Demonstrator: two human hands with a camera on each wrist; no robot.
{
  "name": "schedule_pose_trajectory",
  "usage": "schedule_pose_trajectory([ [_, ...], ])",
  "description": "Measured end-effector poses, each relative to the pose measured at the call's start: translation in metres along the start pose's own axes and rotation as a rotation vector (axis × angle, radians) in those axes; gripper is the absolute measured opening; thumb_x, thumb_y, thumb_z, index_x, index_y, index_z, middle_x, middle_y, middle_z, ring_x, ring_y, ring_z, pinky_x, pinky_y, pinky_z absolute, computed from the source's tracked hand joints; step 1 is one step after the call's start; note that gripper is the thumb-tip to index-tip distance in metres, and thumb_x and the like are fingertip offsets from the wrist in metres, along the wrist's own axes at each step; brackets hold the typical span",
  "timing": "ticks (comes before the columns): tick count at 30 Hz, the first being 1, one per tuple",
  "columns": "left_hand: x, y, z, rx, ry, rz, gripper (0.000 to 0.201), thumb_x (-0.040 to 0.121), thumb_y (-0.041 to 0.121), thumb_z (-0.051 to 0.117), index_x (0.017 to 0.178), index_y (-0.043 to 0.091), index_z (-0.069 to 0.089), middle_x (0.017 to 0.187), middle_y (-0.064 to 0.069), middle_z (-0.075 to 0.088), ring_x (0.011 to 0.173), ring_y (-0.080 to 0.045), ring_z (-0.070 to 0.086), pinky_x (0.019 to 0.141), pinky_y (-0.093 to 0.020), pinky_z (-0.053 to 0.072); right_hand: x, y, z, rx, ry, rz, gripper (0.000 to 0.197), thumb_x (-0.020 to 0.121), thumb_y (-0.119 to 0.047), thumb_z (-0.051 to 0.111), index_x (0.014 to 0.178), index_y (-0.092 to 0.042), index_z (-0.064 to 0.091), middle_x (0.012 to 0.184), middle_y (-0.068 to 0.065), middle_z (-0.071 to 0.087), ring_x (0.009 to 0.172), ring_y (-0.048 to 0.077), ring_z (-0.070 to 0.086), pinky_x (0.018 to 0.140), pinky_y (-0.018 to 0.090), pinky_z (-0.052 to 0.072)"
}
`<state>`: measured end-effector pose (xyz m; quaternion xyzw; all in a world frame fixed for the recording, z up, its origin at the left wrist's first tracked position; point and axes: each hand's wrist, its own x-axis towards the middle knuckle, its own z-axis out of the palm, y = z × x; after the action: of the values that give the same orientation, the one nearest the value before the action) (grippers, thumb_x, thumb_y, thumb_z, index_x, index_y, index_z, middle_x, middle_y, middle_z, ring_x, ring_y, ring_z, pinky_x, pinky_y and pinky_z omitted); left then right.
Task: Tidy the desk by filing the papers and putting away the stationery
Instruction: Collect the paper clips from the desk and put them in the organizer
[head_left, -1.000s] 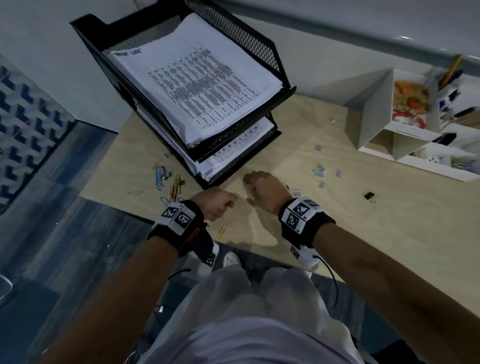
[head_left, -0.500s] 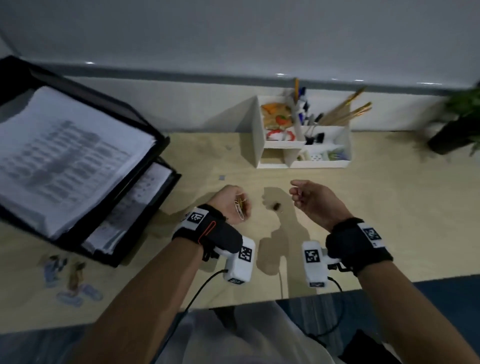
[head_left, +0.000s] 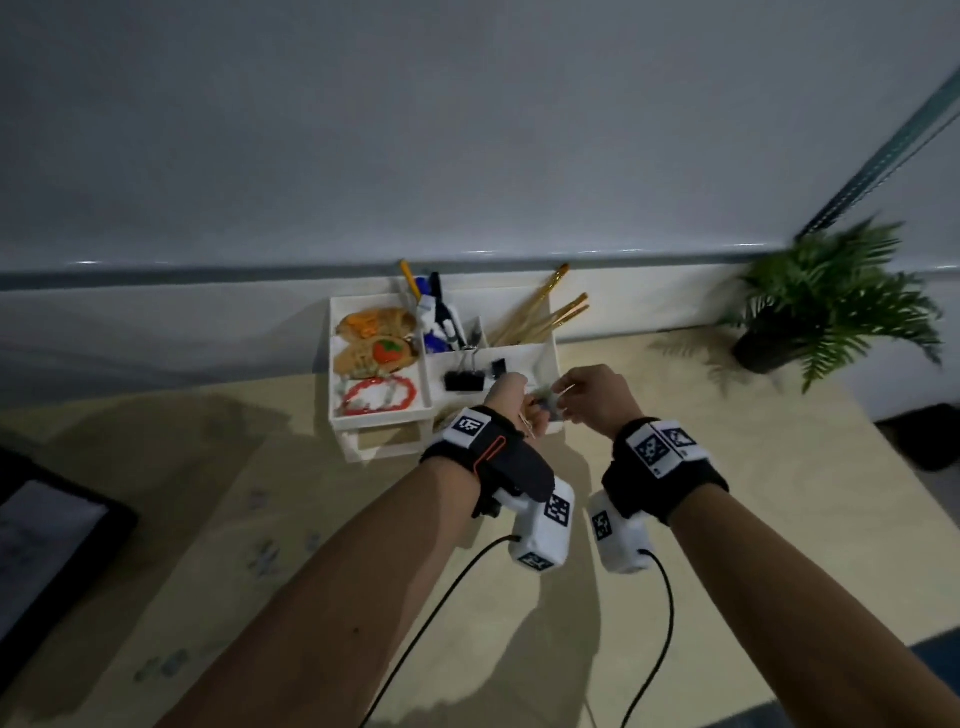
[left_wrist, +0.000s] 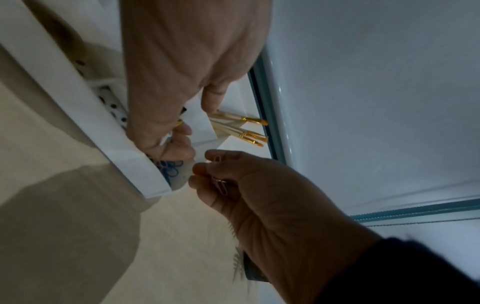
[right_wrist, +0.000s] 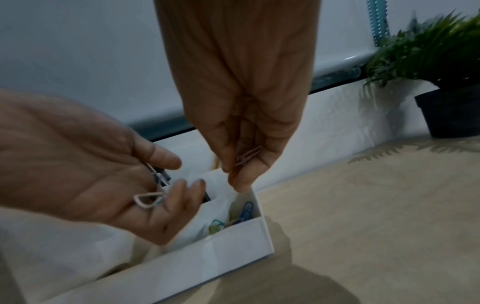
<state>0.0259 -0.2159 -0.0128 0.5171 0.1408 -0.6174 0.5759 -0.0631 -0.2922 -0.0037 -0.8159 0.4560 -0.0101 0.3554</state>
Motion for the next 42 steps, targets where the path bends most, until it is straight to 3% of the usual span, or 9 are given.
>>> schedule_pose_trajectory([
  [4, 0.030, 0.001, 0.015, -0.017, 0.044, -0.007, 0.035, 0.092, 0.039, 0.037, 0.091, 0.004, 0.044, 0.077, -0.010, 0.045, 0.059, -0.020, 0.039, 0.050, -0.023, 0.031, 0.015, 0.005, -0.001, -0.049, -0.012, -0.007, 0.023, 0.079, 0.002, 0.055, 0.095, -0.003, 0.070, 0.098, 0.022, 0.070, 0.100, 0.039, 0.062, 0.092, 0.041, 0.050],
  [10, 0.055, 0.006, 0.011, -0.181, -0.014, -0.040, 0.068, 0.075, 0.056, 0.045, 0.127, 0.012, 0.048, 0.131, -0.013, 0.051, 0.121, -0.030, 0.049, 0.106, -0.043, 0.034, 0.019, -0.003, 0.004, -0.087, -0.053, -0.026, 0.022, 0.085, -0.011, 0.058, 0.099, 0.000, 0.071, 0.101, 0.019, 0.070, 0.103, 0.033, 0.060, 0.079, 0.027, 0.040],
  [14, 0.034, 0.013, 0.013, -0.182, -0.022, -0.016, 0.050, 0.084, 0.047, 0.040, 0.117, 0.011, 0.050, 0.128, -0.014, 0.053, 0.121, -0.030, 0.050, 0.108, -0.046, 0.034, 0.015, -0.006, 0.003, -0.129, -0.040, -0.011, 0.027, 0.083, -0.001, 0.049, 0.100, 0.005, 0.069, 0.105, 0.022, 0.068, 0.106, 0.036, 0.057, 0.083, 0.031, 0.044],
  [18, -0.002, 0.009, 0.001, -0.010, 0.003, 0.079, 0.060, 0.092, 0.036, 0.037, 0.145, 0.011, 0.030, 0.134, -0.011, 0.042, 0.130, -0.027, 0.041, 0.114, -0.043, 0.028, 0.001, -0.006, 0.000, -0.131, 0.034, -0.026, 0.025, 0.081, 0.001, 0.050, 0.097, 0.011, 0.066, 0.104, 0.027, 0.067, 0.104, 0.041, 0.057, 0.091, 0.041, 0.047],
  [26, -0.107, -0.029, -0.108, 0.379, 0.004, 0.235, 0.027, 0.097, 0.025, 0.039, 0.079, 0.014, 0.056, 0.053, 0.004, 0.066, 0.064, -0.011, 0.058, 0.060, -0.021, 0.039, -0.080, -0.044, 0.055, 0.214, 0.101, -0.184, 0.022, 0.084, 0.002, 0.044, 0.084, -0.006, 0.065, 0.074, 0.013, 0.065, 0.061, 0.018, 0.060, 0.074, 0.033, 0.050],
  [31, -0.165, -0.060, -0.222, 0.539, 0.125, 0.282, 0.025, 0.097, 0.022, 0.039, 0.077, 0.015, 0.053, 0.067, -0.001, 0.060, 0.055, -0.009, 0.053, 0.055, -0.019, 0.034, -0.145, -0.099, 0.145, 0.244, -0.040, -0.289, 0.024, 0.084, 0.003, 0.043, 0.080, -0.011, 0.062, 0.069, 0.006, 0.064, 0.049, 0.000, 0.056, 0.063, 0.021, 0.047],
  [35, -0.208, -0.080, -0.323, 0.592, 0.247, 0.231, 0.025, 0.094, 0.018, 0.044, 0.072, 0.015, 0.054, 0.041, 0.006, 0.061, 0.035, -0.003, 0.051, 0.050, -0.018, 0.032, -0.196, -0.144, 0.227, 0.178, -0.202, -0.382, 0.023, 0.083, 0.005, 0.045, 0.085, -0.006, 0.066, 0.074, 0.009, 0.065, 0.046, -0.010, 0.056, 0.053, 0.004, 0.042],
  [39, -0.253, -0.088, -0.420, 0.569, 0.377, 0.208, 0.031, 0.096, 0.017, 0.041, 0.068, 0.013, 0.055, 0.038, 0.006, 0.059, 0.037, -0.006, 0.051, 0.050, -0.018, 0.032, -0.244, -0.185, 0.295, 0.021, -0.351, -0.514, 0.017, 0.083, 0.002, 0.051, 0.088, 0.002, 0.067, 0.086, 0.016, 0.070, 0.078, 0.021, 0.067, 0.075, 0.030, 0.048],
  [42, -0.282, -0.095, -0.484, 0.539, 0.489, 0.293, 0.030, 0.095, 0.013, 0.045, 0.068, 0.011, 0.058, 0.052, -0.001, 0.061, 0.033, -0.004, 0.051, 0.041, -0.014, 0.033, -0.277, -0.203, 0.325, -0.165, -0.569, -0.648, 0.019, 0.084, -0.001, 0.055, 0.098, 0.000, 0.067, 0.094, 0.008, 0.066, 0.085, 0.015, 0.057, 0.071, 0.020, 0.038],
])
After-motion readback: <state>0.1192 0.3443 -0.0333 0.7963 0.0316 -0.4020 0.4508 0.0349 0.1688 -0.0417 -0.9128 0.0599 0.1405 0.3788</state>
